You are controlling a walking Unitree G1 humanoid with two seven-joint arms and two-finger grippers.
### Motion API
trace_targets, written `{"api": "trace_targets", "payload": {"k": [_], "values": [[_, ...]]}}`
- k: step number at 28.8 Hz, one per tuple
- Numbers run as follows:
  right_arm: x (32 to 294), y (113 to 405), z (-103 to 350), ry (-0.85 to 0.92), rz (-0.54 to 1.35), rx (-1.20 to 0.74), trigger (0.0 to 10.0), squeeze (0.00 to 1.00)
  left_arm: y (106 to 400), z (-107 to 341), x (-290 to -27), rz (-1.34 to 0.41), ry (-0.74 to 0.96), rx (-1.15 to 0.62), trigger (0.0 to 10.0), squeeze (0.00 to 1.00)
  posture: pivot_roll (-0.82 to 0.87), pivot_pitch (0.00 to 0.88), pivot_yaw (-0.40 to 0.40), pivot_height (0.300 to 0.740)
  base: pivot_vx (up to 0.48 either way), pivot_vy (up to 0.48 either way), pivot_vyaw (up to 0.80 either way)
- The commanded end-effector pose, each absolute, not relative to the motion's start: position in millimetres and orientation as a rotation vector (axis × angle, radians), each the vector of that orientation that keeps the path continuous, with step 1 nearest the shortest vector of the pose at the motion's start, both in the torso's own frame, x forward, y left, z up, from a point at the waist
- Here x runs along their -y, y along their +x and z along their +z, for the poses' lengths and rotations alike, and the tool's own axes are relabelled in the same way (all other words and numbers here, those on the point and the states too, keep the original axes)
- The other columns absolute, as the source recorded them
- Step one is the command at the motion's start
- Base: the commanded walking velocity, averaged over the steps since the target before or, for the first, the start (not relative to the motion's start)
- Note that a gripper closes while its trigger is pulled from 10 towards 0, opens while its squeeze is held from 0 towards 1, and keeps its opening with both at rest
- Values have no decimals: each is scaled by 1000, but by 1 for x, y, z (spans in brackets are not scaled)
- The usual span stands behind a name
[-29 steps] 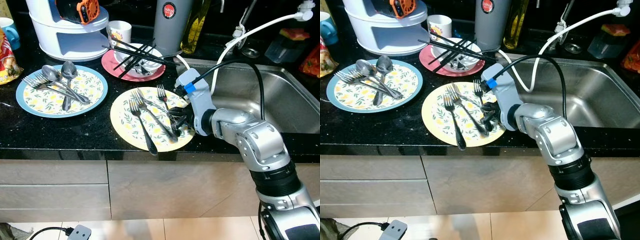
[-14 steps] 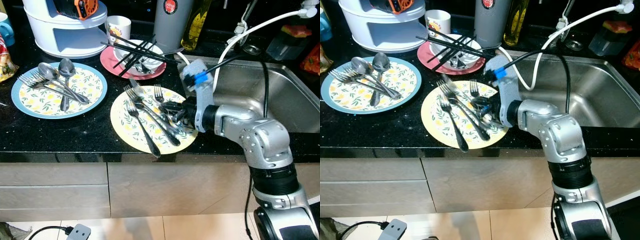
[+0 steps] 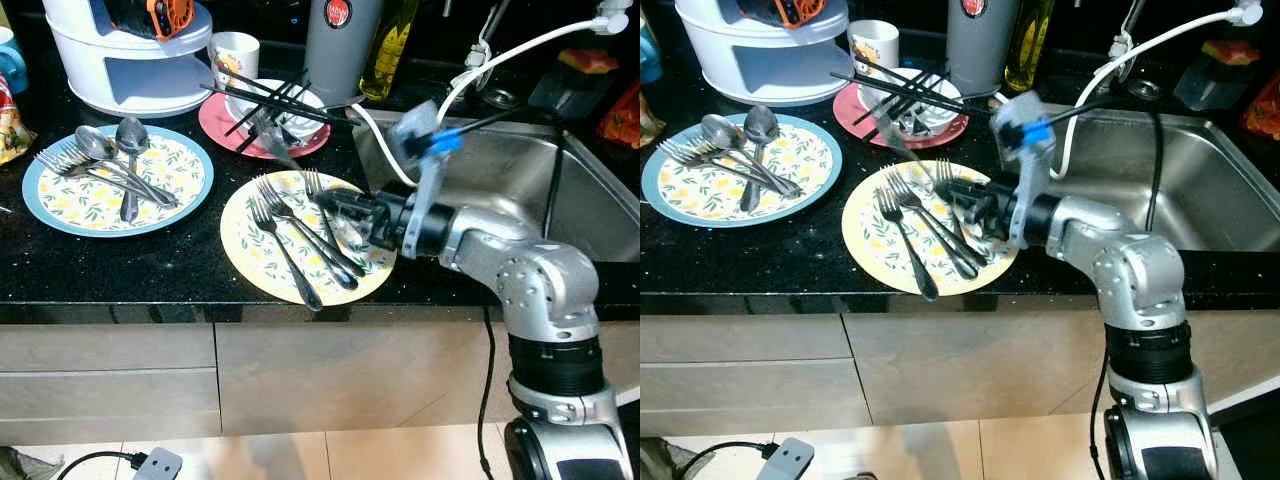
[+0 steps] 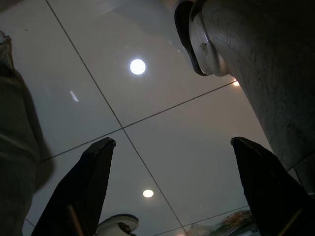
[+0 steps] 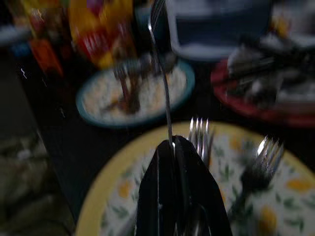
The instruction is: Kitchen organization
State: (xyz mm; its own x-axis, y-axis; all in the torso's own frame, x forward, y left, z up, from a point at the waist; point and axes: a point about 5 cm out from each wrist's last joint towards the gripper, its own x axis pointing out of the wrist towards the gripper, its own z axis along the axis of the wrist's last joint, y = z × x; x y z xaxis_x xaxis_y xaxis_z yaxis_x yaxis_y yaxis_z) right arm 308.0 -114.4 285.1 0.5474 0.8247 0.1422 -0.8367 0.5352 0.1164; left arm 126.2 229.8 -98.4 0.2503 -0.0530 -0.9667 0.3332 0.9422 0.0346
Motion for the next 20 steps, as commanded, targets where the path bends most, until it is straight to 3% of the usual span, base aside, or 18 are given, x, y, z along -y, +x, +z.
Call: {"api": "trace_targets", "payload": {"k": [1,3,5,6,7,8,9,15,20], "values": [[126,308,304,259,962,216,0,0,118,-103,-221,-301,240,-1321,10000,0,48,77,-104,740,0,0,0],[131,310,308,304,929,256,0,0,118,-103,-221,-301,240,-1320,10000,0,47,79,-101,740,0,0,0],[137,315,310,368,860,303,4588,0,119,-103,-221,-303,243,-1318,10000,0,46,79,-97,740,0,0,0],[137,315,310,368,860,303,4588,0,119,-103,-221,-303,243,-1318,10000,0,46,79,-97,740,0,0,0],[138,316,309,387,842,314,6118,0,119,-103,-221,-304,244,-1317,10000,0,46,79,-96,740,0,0,0],[139,316,309,410,836,325,6118,0,119,-102,-221,-305,247,-1314,10000,0,46,81,-94,740,0,0,0],[139,316,308,444,834,336,10000,0,119,-102,-221,-309,250,-1308,10000,0,46,82,-91,740,0,0,0],[139,317,300,544,790,352,10000,0,120,-102,-223,-307,269,-1294,10000,0,42,86,-83,740,0,0,0],[135,325,285,491,689,287,10000,0,119,-102,-224,-291,272,-1297,10000,0,39,89,-81,740,0,-415,0]]}}
